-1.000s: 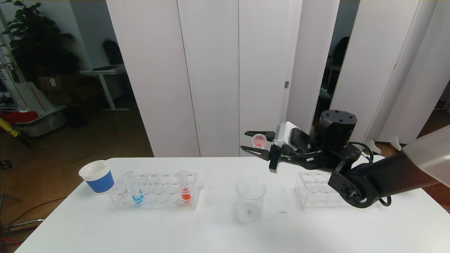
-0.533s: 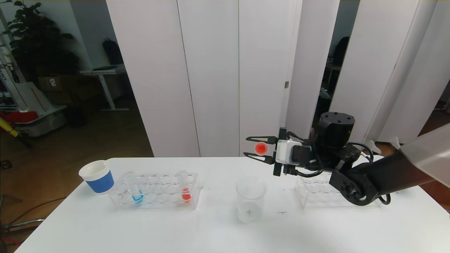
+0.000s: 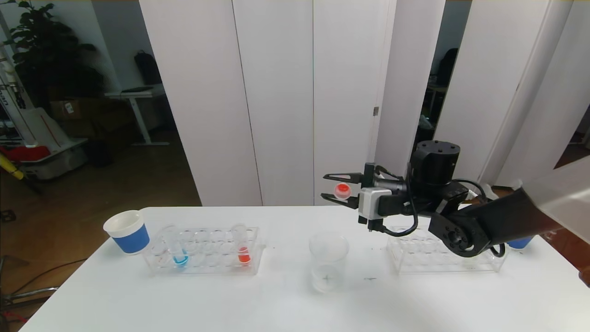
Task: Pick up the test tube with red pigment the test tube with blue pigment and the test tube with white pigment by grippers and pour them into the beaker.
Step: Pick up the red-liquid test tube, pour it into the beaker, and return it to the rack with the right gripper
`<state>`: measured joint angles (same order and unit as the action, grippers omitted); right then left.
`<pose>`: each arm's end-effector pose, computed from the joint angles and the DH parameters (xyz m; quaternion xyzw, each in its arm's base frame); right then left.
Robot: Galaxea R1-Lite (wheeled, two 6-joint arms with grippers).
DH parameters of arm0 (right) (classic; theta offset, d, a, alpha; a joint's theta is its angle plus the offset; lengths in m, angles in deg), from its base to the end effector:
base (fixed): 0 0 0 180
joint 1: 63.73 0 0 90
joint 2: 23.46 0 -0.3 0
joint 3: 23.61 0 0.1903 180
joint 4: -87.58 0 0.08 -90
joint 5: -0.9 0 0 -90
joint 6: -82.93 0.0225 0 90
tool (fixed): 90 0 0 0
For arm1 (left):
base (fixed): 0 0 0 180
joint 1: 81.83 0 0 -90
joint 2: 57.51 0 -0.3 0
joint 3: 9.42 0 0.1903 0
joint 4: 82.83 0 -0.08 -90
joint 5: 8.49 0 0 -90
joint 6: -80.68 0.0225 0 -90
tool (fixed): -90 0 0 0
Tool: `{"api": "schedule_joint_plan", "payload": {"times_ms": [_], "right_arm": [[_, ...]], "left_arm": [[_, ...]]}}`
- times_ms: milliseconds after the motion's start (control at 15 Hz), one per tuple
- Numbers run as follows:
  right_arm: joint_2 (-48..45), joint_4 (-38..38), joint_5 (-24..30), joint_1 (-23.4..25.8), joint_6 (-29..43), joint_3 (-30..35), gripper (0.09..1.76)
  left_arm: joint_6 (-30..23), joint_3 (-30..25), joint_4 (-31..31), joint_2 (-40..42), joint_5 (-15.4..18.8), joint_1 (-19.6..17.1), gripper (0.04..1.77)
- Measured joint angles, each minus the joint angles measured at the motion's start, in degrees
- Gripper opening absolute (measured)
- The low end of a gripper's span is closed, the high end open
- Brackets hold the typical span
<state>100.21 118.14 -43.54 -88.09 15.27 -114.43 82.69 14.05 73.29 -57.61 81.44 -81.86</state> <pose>0.3777 0.1886 0.1426 -0.4531 -0.3026 0.4868 0.6827 -0.0228 0.0000 0.0751 0.0175 0.0045 0.0008 0.9998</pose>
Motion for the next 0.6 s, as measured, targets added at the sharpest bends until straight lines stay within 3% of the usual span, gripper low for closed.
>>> {"api": "schedule_joint_plan", "payload": {"times_ms": [600], "right_arm": [[3.25, 0.06, -0.35, -0.41, -10.09, -3.3, 0.6]], "left_arm": [[-0.01, 0.0, -0.01, 0.0, 0.0, 0.02, 1.75]]}}
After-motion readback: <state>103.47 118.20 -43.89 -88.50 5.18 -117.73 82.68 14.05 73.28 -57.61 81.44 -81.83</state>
